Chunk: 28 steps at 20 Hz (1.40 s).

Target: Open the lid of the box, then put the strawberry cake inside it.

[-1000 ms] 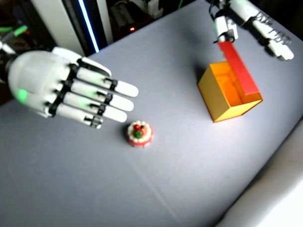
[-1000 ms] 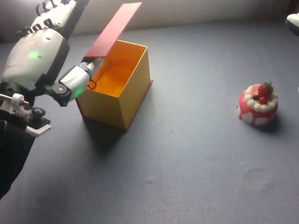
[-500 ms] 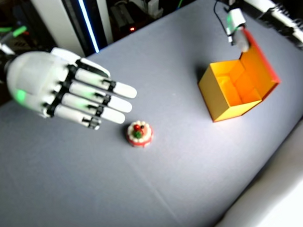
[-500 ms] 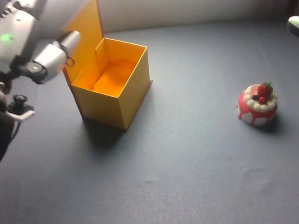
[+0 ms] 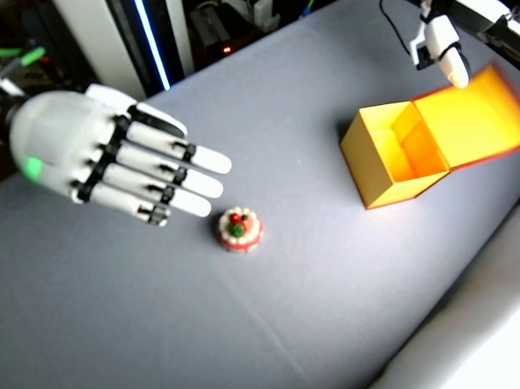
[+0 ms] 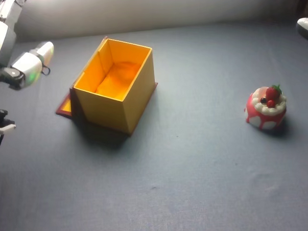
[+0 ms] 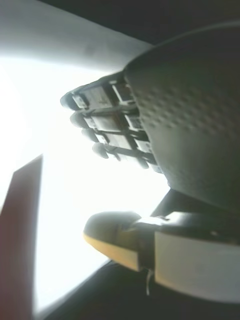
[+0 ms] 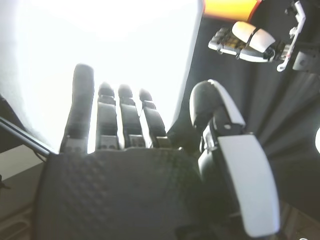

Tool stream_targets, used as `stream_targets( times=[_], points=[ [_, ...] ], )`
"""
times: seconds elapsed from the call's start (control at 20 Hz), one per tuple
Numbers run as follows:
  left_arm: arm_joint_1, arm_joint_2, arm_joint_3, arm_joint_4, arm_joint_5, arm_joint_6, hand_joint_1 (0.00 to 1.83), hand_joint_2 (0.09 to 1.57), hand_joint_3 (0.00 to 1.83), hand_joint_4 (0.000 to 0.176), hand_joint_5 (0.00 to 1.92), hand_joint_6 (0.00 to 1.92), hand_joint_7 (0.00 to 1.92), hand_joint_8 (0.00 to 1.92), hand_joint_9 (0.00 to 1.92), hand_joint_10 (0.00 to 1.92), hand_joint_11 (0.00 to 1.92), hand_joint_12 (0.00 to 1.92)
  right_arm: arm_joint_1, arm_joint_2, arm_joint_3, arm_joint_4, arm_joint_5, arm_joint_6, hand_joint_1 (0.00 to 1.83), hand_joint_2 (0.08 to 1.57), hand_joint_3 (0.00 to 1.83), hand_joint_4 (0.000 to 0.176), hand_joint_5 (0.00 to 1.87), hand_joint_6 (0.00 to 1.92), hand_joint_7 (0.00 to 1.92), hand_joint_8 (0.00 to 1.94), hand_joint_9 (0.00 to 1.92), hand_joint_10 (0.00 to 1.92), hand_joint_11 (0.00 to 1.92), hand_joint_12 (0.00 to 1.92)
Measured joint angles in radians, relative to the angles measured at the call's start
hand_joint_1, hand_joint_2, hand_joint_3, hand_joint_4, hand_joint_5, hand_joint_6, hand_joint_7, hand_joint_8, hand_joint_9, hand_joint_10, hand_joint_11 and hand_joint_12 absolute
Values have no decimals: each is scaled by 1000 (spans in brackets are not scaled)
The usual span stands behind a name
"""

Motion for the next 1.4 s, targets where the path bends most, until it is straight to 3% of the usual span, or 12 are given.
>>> stream_targets(
  times=[0.1,0.25,0.55,0.6,0.65,0.75,0.8,0.95,1.0,1.05,1.1,1.4],
  points=[
    [10,1,-21,42,-29,-13,824,1329,1,60,0,0,0,0,1,0,0,878,0,0,0,-1,-1,6,367,1381,0,0,0,0,0,0,0,0,0,1137],
    [36,31,-71,182,-89,-19,721,1319,0,102,0,0,0,0,0,0,0,46,20,-1,15,-35,-47,13,726,1310,0,0,0,0,0,0,0,0,0,1131],
    [114,111,-145,305,-154,-15,800,1330,4,96,0,0,0,0,0,0,3,4,143,-37,72,-132,-242,14,865,1184,0,0,0,0,0,0,0,0,0,1785],
    [121,119,-154,322,-155,-15,860,1326,3,86,0,0,0,0,0,0,0,494,151,-42,77,-135,-265,14,874,1173,0,0,0,0,0,0,0,0,0,1894],
    [140,134,-171,375,-158,-14,887,1309,0,109,0,0,0,0,9,4,0,926,175,-55,94,-141,-309,14,884,1164,0,0,0,0,0,0,0,0,0,1916],
    [176,150,-200,427,-163,-16,841,1287,3,121,0,0,0,0,0,0,0,108,211,-72,122,-148,-365,13,864,1159,0,0,0,0,0,0,0,0,0,1921],
    [194,150,-207,443,-163,-16,804,1295,6,121,0,0,0,0,0,0,0,21,224,-80,134,-147,-387,13,855,1153,0,0,0,0,0,0,0,0,0,1850],
    [220,169,-227,455,-163,-16,778,1317,14,75,0,0,0,0,0,0,0,0,253,-119,170,-153,-468,11,864,1163,0,0,0,0,0,0,0,0,0,1277],
    [227,177,-228,465,-175,-15,794,1324,13,70,0,0,0,0,0,0,0,0,266,-135,184,-155,-502,8,873,1161,1,0,0,0,0,0,0,0,0,886],
    [231,183,-233,466,-182,-15,813,1330,13,67,0,0,0,0,0,0,0,0,272,-143,192,-155,-518,5,854,1175,3,0,0,0,0,0,0,0,0,244],
    [239,187,-239,472,-190,-16,816,1332,12,72,0,0,0,0,0,0,0,0,278,-153,206,-157,-552,2,877,1187,6,0,0,0,0,0,0,0,0,48],
    [260,199,-252,500,-196,-16,847,1344,8,57,0,0,0,0,0,0,0,0,297,-183,242,-156,-644,-14,1006,1184,3,0,0,0,0,0,0,0,6,3]
  ],
)
